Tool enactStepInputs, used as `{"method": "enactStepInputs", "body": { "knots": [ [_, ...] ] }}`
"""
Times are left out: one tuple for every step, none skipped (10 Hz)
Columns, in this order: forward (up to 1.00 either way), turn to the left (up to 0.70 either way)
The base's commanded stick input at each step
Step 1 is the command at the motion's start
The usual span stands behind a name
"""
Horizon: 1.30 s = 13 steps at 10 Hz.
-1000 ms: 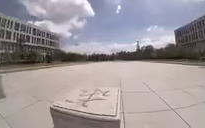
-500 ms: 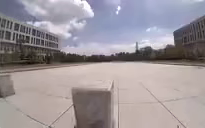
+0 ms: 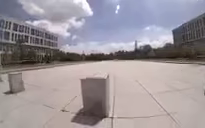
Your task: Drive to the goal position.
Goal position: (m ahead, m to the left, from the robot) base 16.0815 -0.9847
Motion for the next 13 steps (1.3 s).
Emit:
{"method": "enactStepInputs", "body": {
  "knots": [
    [-0.70, 0.00],
    [-0.70, 0.00],
    [-0.51, 0.00],
    [-0.16, 0.00],
    [0.00, 0.00],
    [0.00, 0.00],
    [0.06, 0.00],
    [0.41, -0.08],
    [0.70, -0.35],
    [0.70, -0.35],
    [0.70, -0.35],
    [0.70, -0.35],
    [0.70, -0.35]
  ]
}}
